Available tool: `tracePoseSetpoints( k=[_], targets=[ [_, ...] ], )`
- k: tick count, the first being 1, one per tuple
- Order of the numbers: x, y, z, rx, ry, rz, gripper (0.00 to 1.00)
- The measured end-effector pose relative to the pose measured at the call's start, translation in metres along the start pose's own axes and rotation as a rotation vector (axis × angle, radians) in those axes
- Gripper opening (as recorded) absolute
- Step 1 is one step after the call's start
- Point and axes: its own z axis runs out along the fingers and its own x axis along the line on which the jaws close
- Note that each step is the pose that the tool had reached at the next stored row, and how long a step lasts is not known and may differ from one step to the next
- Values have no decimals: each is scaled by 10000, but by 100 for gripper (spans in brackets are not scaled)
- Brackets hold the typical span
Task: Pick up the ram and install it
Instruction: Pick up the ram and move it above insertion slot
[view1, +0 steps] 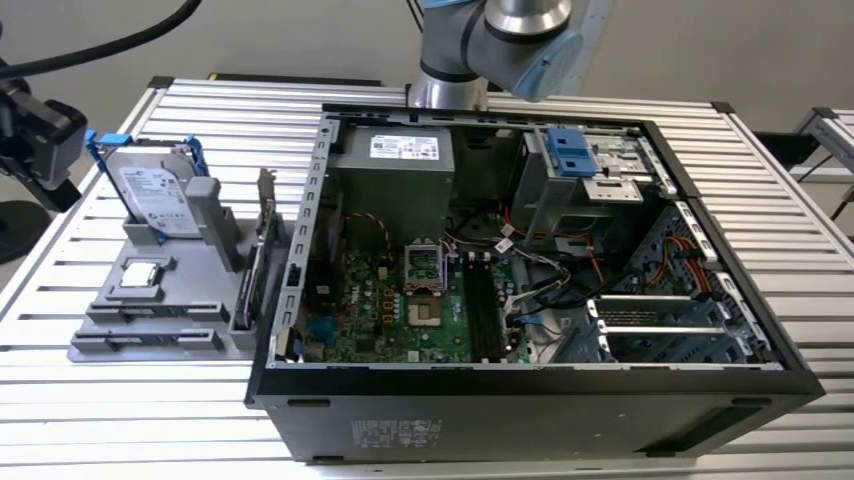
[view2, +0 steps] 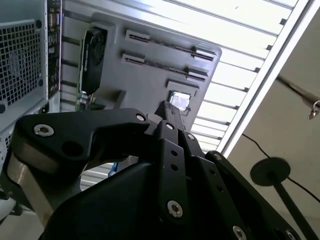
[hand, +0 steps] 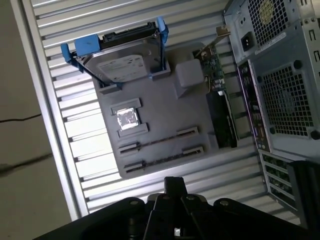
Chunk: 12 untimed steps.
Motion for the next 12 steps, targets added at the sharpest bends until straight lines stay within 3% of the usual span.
tracePoseSetpoints(
  k=[12],
  targets=[
    [2,-1,0,9,-37,783,0]
  ],
)
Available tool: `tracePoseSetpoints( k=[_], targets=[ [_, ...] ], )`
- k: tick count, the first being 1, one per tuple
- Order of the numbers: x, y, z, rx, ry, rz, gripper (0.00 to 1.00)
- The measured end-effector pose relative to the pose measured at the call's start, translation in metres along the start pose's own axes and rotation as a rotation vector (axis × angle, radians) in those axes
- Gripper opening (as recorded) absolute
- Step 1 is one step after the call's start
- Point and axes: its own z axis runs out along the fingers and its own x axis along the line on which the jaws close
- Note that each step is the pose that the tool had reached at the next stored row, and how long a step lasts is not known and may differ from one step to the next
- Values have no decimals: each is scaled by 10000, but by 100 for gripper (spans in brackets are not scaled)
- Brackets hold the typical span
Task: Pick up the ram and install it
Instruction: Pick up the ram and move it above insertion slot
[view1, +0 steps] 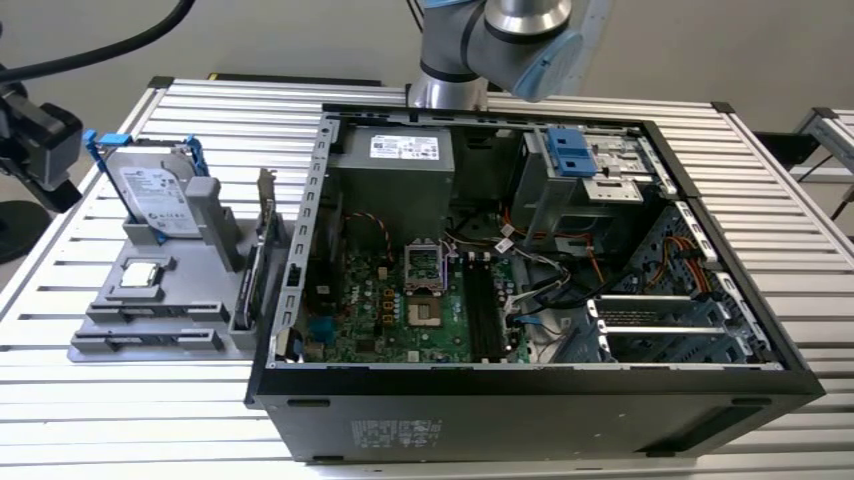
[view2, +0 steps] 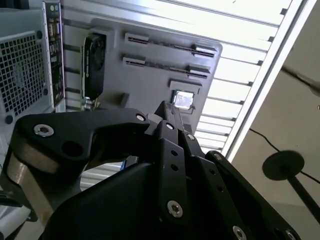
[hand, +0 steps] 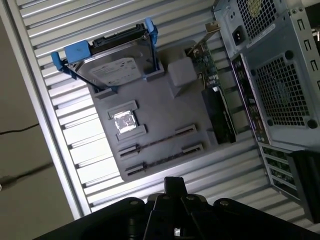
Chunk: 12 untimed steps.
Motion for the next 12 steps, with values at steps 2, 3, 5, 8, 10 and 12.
tracePoseSetpoints(
  k=[2,3,5,8,10,12],
  targets=[
    [0,0,0,3,-7,146,0],
    [0,0,0,4,-11,218,0],
    [0,0,0,7,-18,362,0],
    [0,0,0,10,-28,564,0],
    [1,0,0,13,-35,699,0],
    [1,0,-1,16,-40,830,0]
  ],
)
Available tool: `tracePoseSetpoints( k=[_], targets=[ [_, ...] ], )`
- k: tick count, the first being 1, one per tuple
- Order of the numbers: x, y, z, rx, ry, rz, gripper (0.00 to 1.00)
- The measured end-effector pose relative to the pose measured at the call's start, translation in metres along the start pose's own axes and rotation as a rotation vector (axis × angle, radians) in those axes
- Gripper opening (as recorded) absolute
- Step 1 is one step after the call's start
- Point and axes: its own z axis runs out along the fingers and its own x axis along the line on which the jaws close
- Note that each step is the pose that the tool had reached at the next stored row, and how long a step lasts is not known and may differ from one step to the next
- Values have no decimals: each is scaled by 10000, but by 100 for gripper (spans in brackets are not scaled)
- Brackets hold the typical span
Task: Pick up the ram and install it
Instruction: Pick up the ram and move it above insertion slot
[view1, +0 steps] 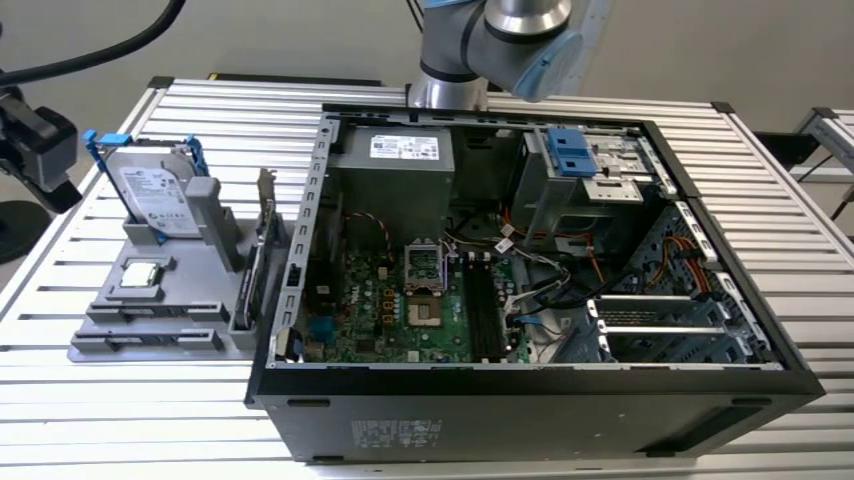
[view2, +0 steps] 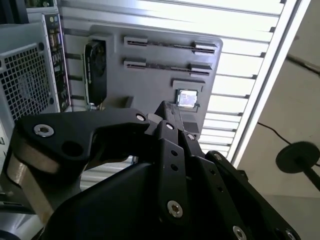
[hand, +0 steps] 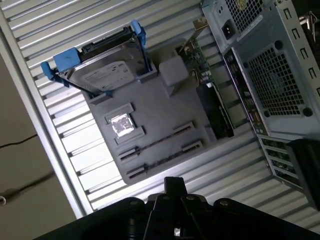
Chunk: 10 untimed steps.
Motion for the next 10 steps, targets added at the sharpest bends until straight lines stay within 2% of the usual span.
tracePoseSetpoints(
  k=[10],
  targets=[
    [5,-3,0,11,-31,618,0]
  ],
)
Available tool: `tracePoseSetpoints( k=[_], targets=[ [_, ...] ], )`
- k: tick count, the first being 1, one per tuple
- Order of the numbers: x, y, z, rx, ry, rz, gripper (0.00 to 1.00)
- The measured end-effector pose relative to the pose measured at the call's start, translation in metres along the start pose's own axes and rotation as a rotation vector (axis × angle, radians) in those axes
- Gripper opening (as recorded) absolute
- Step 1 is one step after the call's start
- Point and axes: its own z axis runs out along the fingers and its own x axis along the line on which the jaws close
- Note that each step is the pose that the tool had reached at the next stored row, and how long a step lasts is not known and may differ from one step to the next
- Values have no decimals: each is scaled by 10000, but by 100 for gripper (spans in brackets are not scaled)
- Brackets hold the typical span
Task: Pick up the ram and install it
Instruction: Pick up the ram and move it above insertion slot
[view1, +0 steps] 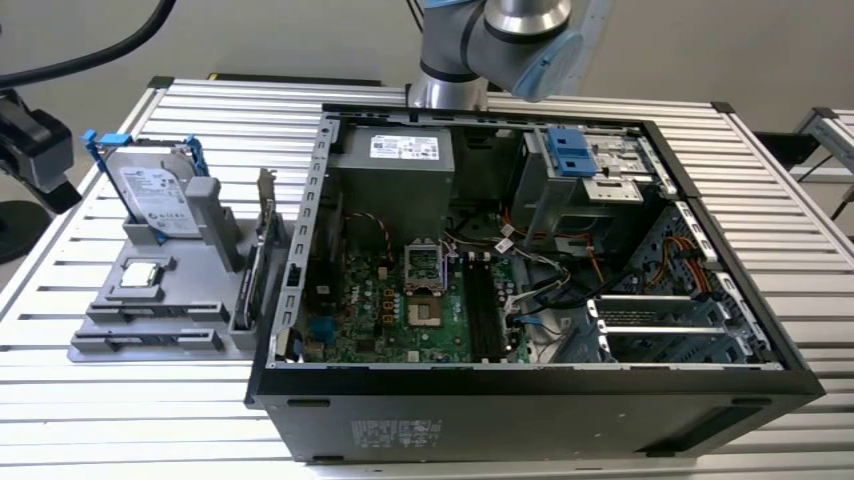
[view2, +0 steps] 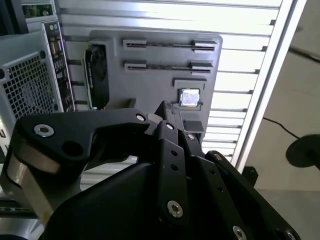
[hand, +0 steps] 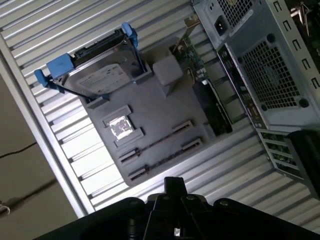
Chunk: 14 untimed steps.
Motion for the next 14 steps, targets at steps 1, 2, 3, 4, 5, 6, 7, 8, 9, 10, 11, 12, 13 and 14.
tracePoseSetpoints(
  k=[1,2,3,4,5,6,7,8,9,10,11,12,13,14],
  targets=[
    [0,0,0,1,-4,65,0],
    [1,0,0,2,-7,130,0],
    [2,-1,0,3,-10,193,0],
    [4,-2,0,4,-13,254,0],
    [5,-2,0,5,-16,315,0],
    [6,-3,0,7,-19,378,0],
    [7,-4,0,8,-23,447,0],
    [7,-4,0,9,-27,534,0],
    [8,-4,0,11,-32,632,0],
    [10,-5,0,13,-36,722,0],
    [11,-6,0,14,-40,805,0],
    [11,-6,0,16,-44,884,0],
    [11,-6,0,16,-48,960,0],
    [12,-6,0,18,-52,1035,0]
  ],
)
